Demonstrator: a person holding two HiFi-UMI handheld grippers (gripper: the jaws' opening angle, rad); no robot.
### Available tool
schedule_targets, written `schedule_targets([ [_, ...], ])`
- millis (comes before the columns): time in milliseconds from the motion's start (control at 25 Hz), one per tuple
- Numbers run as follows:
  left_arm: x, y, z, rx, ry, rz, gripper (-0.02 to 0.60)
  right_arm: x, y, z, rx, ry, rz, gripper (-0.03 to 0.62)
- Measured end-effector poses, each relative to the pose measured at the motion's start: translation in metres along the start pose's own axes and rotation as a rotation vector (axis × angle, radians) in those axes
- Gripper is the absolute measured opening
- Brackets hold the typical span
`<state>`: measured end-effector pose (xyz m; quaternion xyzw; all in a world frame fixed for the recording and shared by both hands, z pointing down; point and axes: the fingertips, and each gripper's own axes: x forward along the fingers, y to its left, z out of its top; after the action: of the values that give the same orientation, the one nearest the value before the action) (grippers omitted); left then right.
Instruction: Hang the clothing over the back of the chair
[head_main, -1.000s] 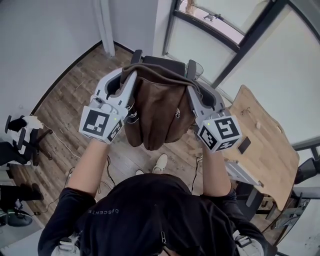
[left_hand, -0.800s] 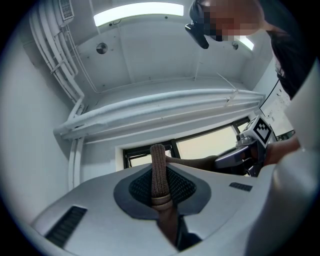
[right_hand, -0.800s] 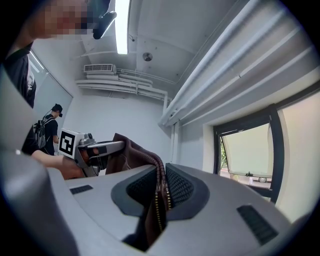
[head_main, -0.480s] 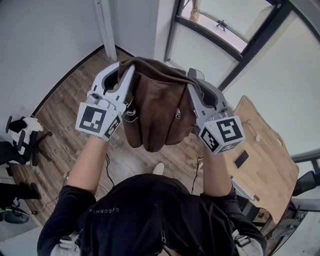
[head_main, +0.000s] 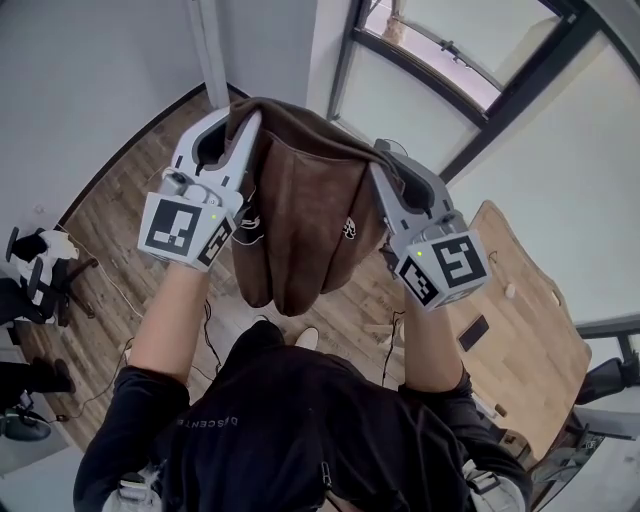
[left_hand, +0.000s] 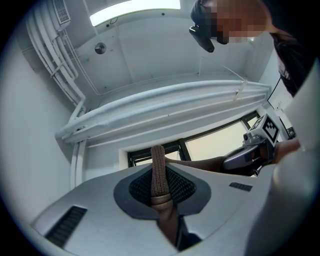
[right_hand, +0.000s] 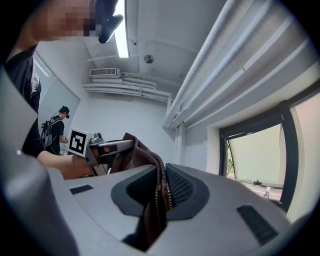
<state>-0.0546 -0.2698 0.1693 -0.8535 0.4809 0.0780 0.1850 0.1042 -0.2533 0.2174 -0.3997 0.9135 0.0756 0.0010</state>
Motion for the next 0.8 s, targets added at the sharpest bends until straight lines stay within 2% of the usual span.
schedule_targets([
  [360, 0.052, 0.032, -0.038, -0.032, 0.000, -0.048, 0.052, 0.049, -0.044, -0.021, 0.007, 0.039, -0.052, 0.057],
  [800, 0.113, 0.070, -0.109, -0.101, 0.061, -0.103, 0.052, 0.110, -0.093, -0.061, 0.038, 0.120, -0.087, 0.058],
])
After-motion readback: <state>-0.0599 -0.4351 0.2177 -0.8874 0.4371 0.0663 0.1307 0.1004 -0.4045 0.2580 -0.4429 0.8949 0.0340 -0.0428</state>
